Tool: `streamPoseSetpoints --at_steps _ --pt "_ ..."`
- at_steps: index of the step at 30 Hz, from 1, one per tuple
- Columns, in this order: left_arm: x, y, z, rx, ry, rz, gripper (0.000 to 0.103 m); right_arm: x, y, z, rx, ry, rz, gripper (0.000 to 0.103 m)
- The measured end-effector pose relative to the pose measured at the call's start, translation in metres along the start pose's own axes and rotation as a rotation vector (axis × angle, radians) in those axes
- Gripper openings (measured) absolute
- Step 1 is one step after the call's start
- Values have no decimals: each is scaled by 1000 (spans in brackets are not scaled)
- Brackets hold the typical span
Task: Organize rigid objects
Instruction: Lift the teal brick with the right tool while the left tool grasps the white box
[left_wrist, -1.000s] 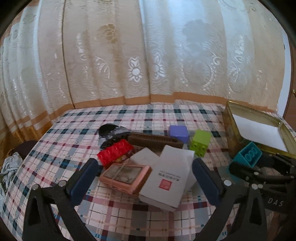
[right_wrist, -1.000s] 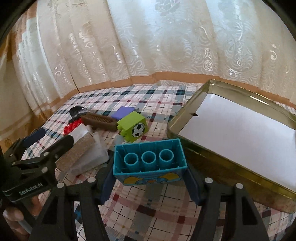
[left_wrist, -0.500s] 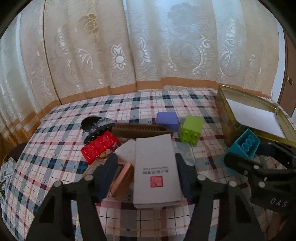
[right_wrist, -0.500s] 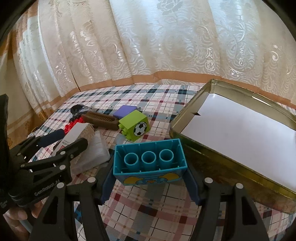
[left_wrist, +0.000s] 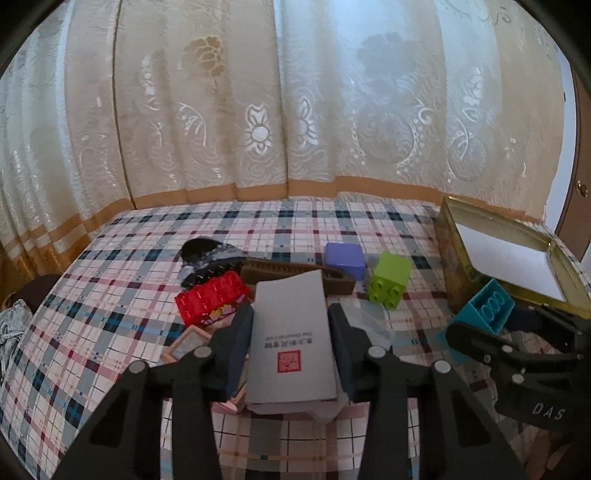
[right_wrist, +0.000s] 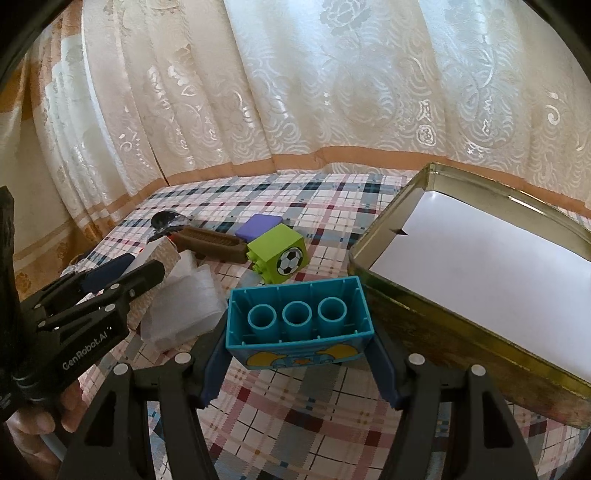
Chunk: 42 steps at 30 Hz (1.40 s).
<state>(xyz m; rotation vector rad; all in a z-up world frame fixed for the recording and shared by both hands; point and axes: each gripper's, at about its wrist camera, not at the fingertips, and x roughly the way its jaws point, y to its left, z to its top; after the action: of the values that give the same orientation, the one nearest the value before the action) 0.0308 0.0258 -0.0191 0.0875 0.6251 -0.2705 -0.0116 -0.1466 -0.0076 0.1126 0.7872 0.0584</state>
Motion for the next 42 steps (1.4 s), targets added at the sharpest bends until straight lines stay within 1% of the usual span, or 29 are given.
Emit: streamPoseSetpoints --at_steps 5,7,10,13,21,26,28,29,30,32,34,36,38,40,42 --pt "-6 3 0 -24 -40 17 42 -4 4 0 -12 -21 19 68" --pt "-9 4 1 -40 -63 30 42 -8 6 0 -24 -44 3 68" --pt "-11 2 1 -49 -78 37 42 -13 8 0 -47 -78 -49 68" --pt "-14 -1 1 -41 -94 40 42 -13 6 1 -39 -81 -47 68" --pt "-18 -12 1 -27 -121 36 42 -17 2 3 -46 -108 -89 68" --pt "-20 -23 1 -12 -137 12 42 -23 -2 4 -42 -142 -124 68" --pt "-20 -28 1 -1 -138 4 42 -25 -4 5 -36 -147 -126 65" --pt "-20 -30 2 4 -138 2 42 -23 -4 5 -36 -141 -127 58" --pt "-20 -31 2 7 -138 2 42 -21 -5 5 -35 -127 -119 54" --pt "-21 -30 2 5 -140 -1 42 -22 -6 5 -28 -123 -77 54" --pt "-20 -27 2 -10 -138 -5 42 -25 -9 4 -4 -113 -14 54" --pt "-19 -24 2 -25 -128 -11 42 -27 -12 1 2 -83 34 54" --pt "-18 -22 2 -34 -119 -14 42 -29 -15 -6 -5 -47 65 55" --pt "-18 -21 2 -32 -121 -10 42 -30 -17 -15 -19 6 65 56" --pt "-19 -20 2 -36 -124 -12 42 -32 -20 -27 -21 51 62 71"
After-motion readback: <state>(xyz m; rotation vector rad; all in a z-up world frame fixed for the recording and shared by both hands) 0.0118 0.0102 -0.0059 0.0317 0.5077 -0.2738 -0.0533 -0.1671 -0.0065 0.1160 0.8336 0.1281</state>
